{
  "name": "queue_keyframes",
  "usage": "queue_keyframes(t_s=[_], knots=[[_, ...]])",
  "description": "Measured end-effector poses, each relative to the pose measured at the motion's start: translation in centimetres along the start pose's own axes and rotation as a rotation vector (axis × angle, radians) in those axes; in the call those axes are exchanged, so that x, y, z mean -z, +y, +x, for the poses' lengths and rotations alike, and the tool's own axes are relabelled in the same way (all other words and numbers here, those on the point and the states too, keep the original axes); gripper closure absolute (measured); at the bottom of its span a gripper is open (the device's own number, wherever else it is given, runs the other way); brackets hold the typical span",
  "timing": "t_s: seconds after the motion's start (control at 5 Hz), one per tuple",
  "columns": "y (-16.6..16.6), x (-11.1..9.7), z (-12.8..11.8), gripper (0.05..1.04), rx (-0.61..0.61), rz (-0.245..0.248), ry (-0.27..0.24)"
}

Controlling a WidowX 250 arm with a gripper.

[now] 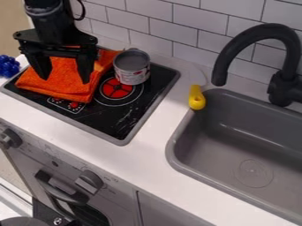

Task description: Move the can to the right bottom of the burner

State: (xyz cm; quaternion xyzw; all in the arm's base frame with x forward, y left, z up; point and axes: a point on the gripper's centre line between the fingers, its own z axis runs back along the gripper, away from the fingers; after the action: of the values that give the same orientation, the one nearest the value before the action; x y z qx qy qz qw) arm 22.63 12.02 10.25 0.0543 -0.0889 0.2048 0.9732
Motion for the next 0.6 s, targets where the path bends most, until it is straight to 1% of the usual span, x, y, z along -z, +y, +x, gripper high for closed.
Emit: queue_keyframes(t_s=[0.2, 0.4, 0.6], knots=[[-0.2, 0.7, -0.5, 0.084, -0.001, -0.002, 0.015], [-1.2, 1.5, -1.9, 0.084, 0.002, -0.016, -0.142], [-2.3, 2.2, -0.5, 0.084, 0.022, -0.035, -0.190]])
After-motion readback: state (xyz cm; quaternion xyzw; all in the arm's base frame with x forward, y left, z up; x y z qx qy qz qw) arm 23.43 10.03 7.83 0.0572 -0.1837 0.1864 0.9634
